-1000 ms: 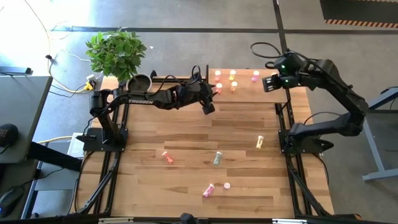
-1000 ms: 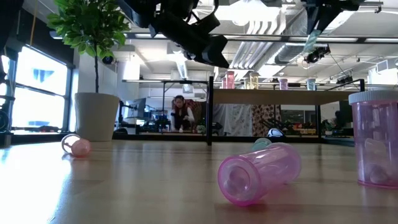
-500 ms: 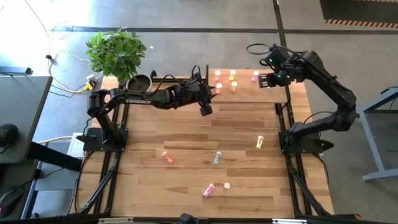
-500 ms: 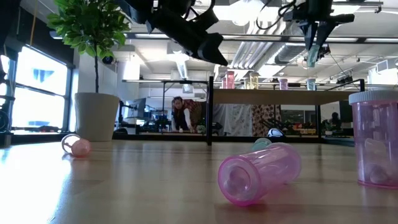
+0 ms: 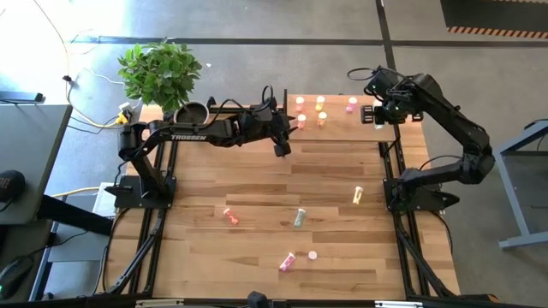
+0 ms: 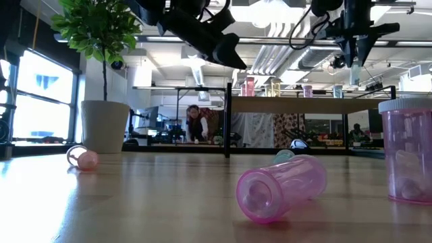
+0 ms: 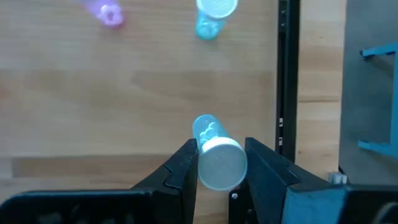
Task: Pick and place medicine bottles onto shelf by color
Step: Put the top blue medicine bottle aligned with the other blue medicine bottle on the shelf
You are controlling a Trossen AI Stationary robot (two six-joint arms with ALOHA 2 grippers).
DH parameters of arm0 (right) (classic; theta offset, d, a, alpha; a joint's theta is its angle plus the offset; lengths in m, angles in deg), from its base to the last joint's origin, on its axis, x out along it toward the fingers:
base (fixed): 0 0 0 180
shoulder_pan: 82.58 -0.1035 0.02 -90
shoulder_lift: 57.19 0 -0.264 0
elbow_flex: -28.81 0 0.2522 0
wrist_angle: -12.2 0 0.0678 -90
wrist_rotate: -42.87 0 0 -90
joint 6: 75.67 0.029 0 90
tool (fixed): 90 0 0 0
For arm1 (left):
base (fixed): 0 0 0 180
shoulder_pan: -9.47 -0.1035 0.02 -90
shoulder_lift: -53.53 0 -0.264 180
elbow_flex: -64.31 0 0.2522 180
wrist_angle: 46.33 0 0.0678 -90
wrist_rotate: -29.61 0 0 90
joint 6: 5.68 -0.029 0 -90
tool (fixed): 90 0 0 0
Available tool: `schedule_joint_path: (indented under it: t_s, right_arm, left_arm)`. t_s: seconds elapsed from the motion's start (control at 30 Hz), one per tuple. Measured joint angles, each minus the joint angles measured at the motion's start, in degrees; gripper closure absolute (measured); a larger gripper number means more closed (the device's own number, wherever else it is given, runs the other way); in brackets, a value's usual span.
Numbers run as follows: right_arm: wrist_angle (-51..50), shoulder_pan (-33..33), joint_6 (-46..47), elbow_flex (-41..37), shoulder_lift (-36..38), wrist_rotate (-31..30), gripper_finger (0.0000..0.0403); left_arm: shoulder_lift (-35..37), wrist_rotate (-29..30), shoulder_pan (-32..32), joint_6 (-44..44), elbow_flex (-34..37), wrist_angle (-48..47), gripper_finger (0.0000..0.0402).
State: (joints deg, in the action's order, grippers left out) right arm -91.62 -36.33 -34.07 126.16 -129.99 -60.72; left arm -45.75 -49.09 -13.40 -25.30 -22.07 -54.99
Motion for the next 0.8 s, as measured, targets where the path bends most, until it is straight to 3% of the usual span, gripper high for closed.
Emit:
schedule_joint_path:
  t_s: [0.27, 0.8]
  right_arm:
    - [0.3, 2.0, -1.6, 0.0, -2.8, -2.5, 0.0304]
    - [2.9, 3.8, -3.1, 0.0, -8.5, -0.6, 0.0304]
  left_arm:
    - [0.0, -0.9, 0.0, 0.0, 0.0, 0.2, 0.0268]
    - [0.0, -0.9, 0.0, -0.1, 0.0, 0.2, 0.0268]
